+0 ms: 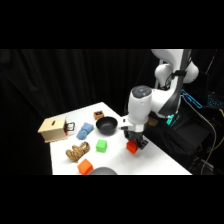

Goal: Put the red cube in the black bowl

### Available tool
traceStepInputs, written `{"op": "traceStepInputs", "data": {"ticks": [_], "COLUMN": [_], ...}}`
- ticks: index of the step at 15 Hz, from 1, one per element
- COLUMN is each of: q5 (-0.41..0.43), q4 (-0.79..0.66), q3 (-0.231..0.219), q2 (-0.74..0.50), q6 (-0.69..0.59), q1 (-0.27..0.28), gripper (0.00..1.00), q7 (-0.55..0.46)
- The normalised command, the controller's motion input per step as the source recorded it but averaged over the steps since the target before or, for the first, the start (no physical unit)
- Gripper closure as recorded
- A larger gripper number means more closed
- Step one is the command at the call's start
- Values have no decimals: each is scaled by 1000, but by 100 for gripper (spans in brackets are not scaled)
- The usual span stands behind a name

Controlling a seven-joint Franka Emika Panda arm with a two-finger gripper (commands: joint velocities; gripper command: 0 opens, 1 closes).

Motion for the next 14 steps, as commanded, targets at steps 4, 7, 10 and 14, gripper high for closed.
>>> {"op": "traceStepInputs", "data": {"ticks": [4, 7, 10, 14], "q5": [163, 193, 195, 190], "q4": [-7, -3, -18, -56], "q3": [105, 89, 49, -37], "q2": [-426, -369, -305, -266], "q6": [-368, -308, -240, -153], "q1": [-127, -147, -159, -190], "gripper": [74, 74, 74, 74], "q7": [-151, -194, -216, -254]}}
